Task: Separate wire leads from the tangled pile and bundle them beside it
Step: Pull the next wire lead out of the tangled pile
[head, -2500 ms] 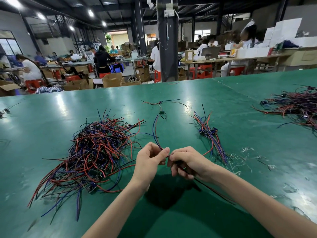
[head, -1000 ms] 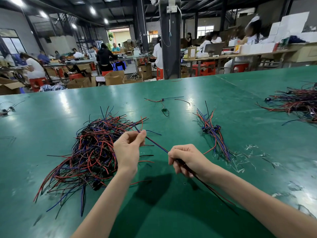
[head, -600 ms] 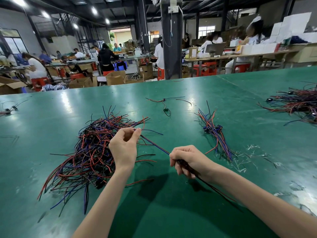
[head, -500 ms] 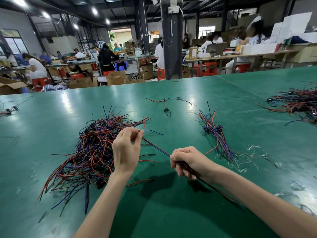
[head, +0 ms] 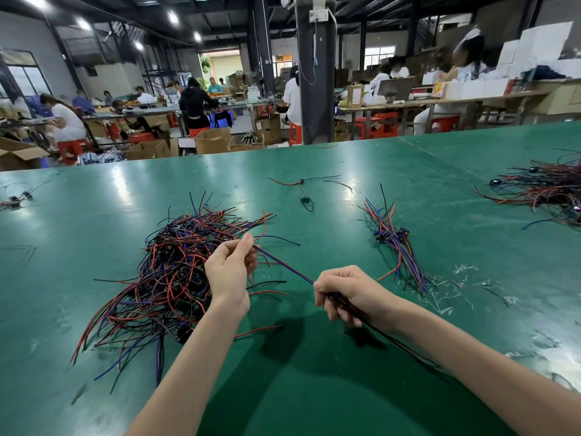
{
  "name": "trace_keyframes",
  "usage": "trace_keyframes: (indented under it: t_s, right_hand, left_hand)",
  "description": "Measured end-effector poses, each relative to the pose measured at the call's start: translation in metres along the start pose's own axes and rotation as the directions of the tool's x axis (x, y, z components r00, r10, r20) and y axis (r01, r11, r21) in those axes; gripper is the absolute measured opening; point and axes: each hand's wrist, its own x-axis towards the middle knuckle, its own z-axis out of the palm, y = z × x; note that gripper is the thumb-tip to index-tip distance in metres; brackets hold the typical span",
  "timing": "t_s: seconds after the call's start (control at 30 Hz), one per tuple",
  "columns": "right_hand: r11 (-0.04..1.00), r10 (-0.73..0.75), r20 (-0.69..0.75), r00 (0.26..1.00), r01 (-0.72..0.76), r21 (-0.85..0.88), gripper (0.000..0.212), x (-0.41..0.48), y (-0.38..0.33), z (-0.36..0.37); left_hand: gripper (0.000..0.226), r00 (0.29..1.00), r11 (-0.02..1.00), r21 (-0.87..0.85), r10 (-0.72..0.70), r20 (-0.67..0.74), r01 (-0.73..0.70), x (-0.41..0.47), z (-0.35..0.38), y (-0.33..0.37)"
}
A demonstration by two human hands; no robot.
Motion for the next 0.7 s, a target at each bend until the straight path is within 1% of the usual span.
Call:
trace_keyframes:
  t_s: [0.07, 0.17, 0.2, 0.23, 0.3, 0.33, 0.37, 0.4, 0.43, 0.53, 0.57, 0.6, 0.63, 0.7]
  right_hand:
    - [1.0, 0.001, 0.008, 1.0, -0.001, -0.001, 0.029, -0.001, 0.001, 0.0]
    - [1.0, -0.001, 0.002, 1.0, 0.001, 0.004, 0.03, -0.001, 0.001, -0.001]
    - [1.0, -0.003, -0.002, 1.0, 0.003, 0.005, 0.03, 0.0, 0.0, -0.002]
    - [1.0, -0.006, -0.005, 1.0, 0.006, 0.005, 0.031, 0.0, 0.0, -0.002]
    - [1.0, -0.012, -0.003, 1.0, 0.012, 0.004, 0.032, 0.0, 0.0, -0.002]
    - [1.0, -0.013, -0.002, 1.0, 0.014, 0.002, 0.032, 0.0, 0.0, -0.002]
    - [1.0, -0.014, -0.002, 1.0, 0.014, 0.0, 0.032, 0.0, 0.0, -0.003]
    - [1.0, -0.016, -0.004, 1.0, 0.016, 0.001, 0.032, 0.0, 0.0, -0.003]
    - [1.0, -0.018, -0.008, 1.0, 0.018, 0.004, 0.031, -0.001, 0.0, -0.003]
    - [0.999, -0.028, -0.029, 0.999, 0.029, 0.021, 0.03, -0.001, 0.0, -0.005]
    - [0.999, -0.032, -0.039, 0.999, 0.033, 0.028, 0.029, 0.0, 0.0, -0.005]
    - [0.999, -0.036, -0.051, 0.998, 0.038, 0.035, 0.029, 0.0, 0.0, -0.005]
    - [0.998, -0.041, -0.064, 0.997, 0.044, 0.044, 0.029, 0.0, 0.0, -0.005]
    - [0.996, -0.056, -0.096, 0.994, 0.062, 0.062, 0.029, 0.001, 0.0, -0.004]
  left_hand:
    - [0.021, 1.0, 1.0, 0.024, 0.008, 0.01, -0.008, 0.0, -0.001, 0.0]
    - [0.02, 0.995, 0.987, 0.12, 0.102, 0.017, -0.104, -0.002, 0.0, 0.001]
    - [0.021, 0.988, 0.972, 0.179, 0.153, 0.014, -0.153, -0.002, 0.0, 0.001]
    - [0.022, 0.975, 0.941, 0.258, 0.221, 0.018, -0.218, -0.002, 0.0, 0.001]
    - [0.022, 0.93, 0.842, 0.407, 0.365, 0.049, -0.353, -0.003, -0.001, 0.001]
    - [0.022, 0.908, 0.802, 0.447, 0.413, 0.067, -0.397, -0.003, -0.001, 0.001]
    - [0.022, 0.897, 0.782, 0.462, 0.434, 0.077, -0.418, -0.004, -0.002, 0.001]
    - [0.021, 0.9, 0.788, 0.454, 0.428, 0.082, -0.416, -0.004, -0.002, 0.001]
    - [0.02, 0.914, 0.817, 0.423, 0.396, 0.081, -0.392, -0.004, -0.002, 0.002]
    - [0.015, 0.967, 0.941, 0.225, 0.24, 0.084, -0.253, -0.004, 0.001, 0.004]
    - [0.012, 0.977, 0.967, 0.153, 0.188, 0.103, -0.203, -0.005, 0.002, 0.005]
    - [0.016, 0.981, 0.982, 0.102, 0.143, 0.13, -0.157, -0.006, 0.003, 0.005]
    - [0.026, 0.982, 0.991, 0.074, 0.098, 0.161, -0.111, -0.008, 0.005, 0.005]
    - [0.043, 0.977, 0.996, 0.09, 0.003, 0.213, -0.023, -0.014, 0.009, 0.002]
